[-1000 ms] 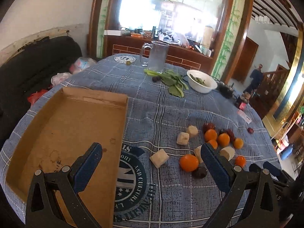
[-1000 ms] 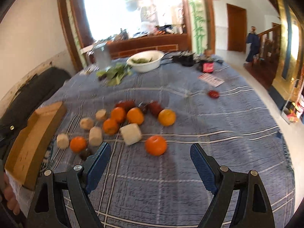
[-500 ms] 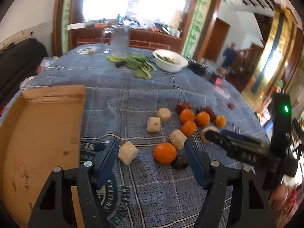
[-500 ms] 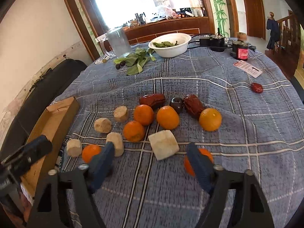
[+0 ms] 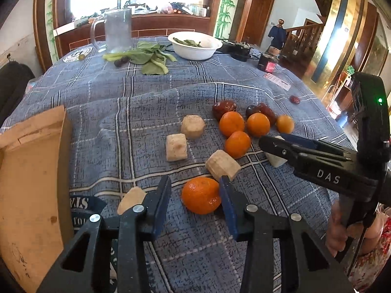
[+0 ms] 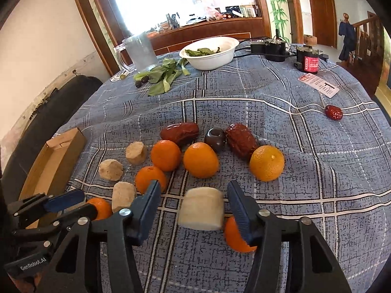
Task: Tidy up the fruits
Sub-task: 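Grasp an orange with the left gripper while the right gripper grasps a pale wooden cylinder, then drop the orange into the cardboard tray with the left gripper while the right drops the cylinder there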
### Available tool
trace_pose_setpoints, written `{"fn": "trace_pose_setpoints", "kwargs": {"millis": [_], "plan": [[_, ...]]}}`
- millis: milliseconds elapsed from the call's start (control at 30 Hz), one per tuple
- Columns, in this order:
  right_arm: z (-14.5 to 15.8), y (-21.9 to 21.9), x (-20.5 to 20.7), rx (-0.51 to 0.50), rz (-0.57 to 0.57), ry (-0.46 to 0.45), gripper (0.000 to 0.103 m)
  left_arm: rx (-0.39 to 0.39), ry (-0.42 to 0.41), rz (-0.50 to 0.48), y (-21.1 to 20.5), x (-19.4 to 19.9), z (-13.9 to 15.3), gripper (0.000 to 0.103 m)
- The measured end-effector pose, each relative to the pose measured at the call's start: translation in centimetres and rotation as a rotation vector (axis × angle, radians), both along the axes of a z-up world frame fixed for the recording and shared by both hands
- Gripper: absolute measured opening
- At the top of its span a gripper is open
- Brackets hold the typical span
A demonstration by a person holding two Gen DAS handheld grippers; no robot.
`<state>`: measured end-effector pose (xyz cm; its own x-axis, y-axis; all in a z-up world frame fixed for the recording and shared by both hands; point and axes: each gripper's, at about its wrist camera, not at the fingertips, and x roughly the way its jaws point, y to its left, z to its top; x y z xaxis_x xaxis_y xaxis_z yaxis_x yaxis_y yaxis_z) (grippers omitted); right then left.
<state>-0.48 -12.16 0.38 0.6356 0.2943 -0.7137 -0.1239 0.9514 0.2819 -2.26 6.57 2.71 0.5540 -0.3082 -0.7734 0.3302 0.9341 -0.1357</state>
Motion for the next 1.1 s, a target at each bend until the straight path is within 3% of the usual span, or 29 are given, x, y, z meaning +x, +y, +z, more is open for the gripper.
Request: {"fn": "trace_pose_setpoints", "kwargs": {"millis": [67, 267, 367, 400, 700, 900, 1100], "plan": [[-0.1, 0.1, -0.1, -0.017, 0.002, -0.002, 0.051, 0.007, 0.001, -0.014, -0.3, 0.2, -0.1, 0.039], [-0.1, 0.2, -0.2, -0.024, 0.011, -0.008, 0.050, 0.029, 0.022, -0.068, -1.2, 0.2, -1.0, 0.040], [-0.2, 0.1, -0.3, -0.030, 0.002, -0.012, 0.041, 0.006, 0.028, -0.048, -0.8, 0.4, -0.9, 0.035], [-0.2, 0.0, -0.3, -0.032, -0.005, -0.012, 0.036, -0.007, 0.029, -0.035, -0.5, 0.5, -0.9, 0.035], [0.0, -0.3, -0.6, 0.010, -0.005, -0.024, 0.036, -0.058, -0.053, 0.054, 1.1, -1.4, 1.5, 0.034], [0.9, 0.4, -1.6, 0.006, 0.006, -0.074, 0.036, -0.111, -0.111, 0.152, 5.1, -3.8, 4.3, 0.034], [3.1, 2.7, -3.5, 0.044, 0.066, -0.108, 0.036, -0.042, -0.147, 0.299, 10.7, -5.4, 5.1, 0.034]]}}
